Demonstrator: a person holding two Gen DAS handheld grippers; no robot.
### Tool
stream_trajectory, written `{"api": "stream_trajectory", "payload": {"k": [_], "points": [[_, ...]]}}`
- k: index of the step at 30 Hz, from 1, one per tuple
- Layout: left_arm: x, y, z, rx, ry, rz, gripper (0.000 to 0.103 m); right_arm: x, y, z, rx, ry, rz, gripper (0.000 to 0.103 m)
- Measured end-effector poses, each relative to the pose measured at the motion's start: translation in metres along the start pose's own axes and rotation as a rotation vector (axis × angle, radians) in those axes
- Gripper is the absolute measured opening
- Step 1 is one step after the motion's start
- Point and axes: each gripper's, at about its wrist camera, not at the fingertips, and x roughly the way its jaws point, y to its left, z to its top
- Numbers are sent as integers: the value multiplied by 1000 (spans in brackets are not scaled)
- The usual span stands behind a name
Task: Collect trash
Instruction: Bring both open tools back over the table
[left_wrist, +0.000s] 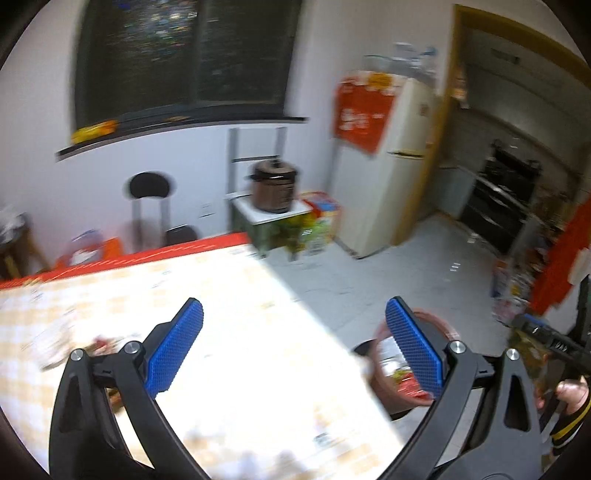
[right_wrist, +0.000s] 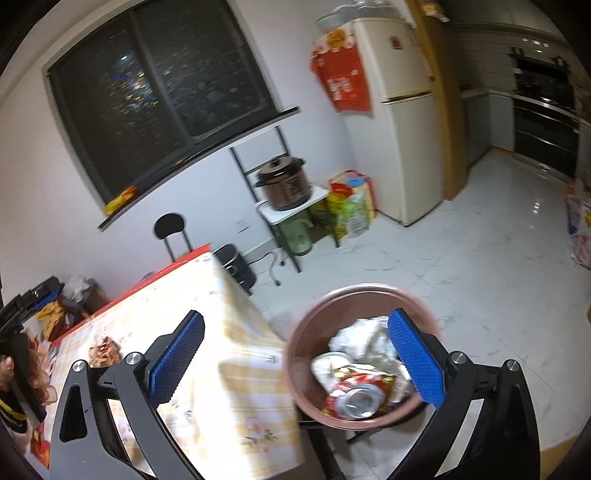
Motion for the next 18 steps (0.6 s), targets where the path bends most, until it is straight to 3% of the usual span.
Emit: {"api": "stream_trajectory", "payload": {"k": [8, 18], "points": [[-57, 102, -33, -163, 18, 189, 97, 43, 78, 5, -98, 73, 86, 98], [-106, 231, -74, -307, 26, 265, 97, 76, 214, -16, -207, 136, 146, 98]]}}
